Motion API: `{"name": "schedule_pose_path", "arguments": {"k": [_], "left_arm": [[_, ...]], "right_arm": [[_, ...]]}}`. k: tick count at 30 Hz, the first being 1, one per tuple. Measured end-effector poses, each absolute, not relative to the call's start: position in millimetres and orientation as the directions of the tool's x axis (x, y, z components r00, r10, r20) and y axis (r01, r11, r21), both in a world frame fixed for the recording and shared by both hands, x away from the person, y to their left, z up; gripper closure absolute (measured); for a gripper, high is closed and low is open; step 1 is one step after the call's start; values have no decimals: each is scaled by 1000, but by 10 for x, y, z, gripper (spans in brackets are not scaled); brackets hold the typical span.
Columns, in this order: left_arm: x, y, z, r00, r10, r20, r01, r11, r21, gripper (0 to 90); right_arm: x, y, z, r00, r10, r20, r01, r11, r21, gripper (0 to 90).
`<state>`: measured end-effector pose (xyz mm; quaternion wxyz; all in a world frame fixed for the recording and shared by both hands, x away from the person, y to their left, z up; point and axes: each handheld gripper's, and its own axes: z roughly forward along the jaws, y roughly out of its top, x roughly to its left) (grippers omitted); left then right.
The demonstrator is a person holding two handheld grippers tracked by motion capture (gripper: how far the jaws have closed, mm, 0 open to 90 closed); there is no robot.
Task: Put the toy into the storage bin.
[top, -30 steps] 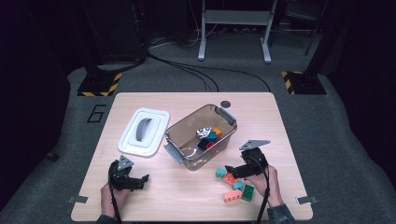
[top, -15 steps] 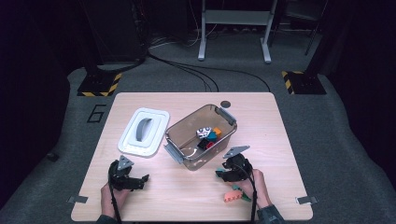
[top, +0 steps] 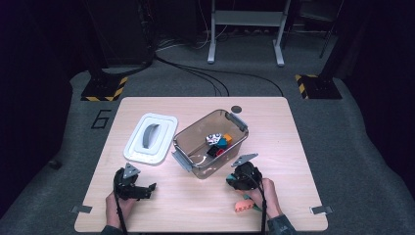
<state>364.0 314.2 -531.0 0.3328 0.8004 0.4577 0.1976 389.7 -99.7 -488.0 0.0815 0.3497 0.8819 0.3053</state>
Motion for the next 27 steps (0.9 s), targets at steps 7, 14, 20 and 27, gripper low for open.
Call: {"name": "schedule_pose_path", "arguments": {"k": [7,14,20,27], "left_arm": [[3640,3143,-5310,503,864,12,601,-359,714,8],[3640,3143,-5310,503,864,11,601,-359,714,8],[3640,3142,-5310,503,864,12,601,-359,714,8],[3640,3143,-5309,503,864,12,601,-360,713,8]], "right_arm": [[3923,-1034,-4875,-727,684,66,575,552,604,680],[3974,-1181,-4796,-693,717,76,582,494,646,684],[4029,-1353,-4707,-648,757,84,590,429,684,686],[4109,-1511,-4645,-587,805,89,611,368,701,687]]}}
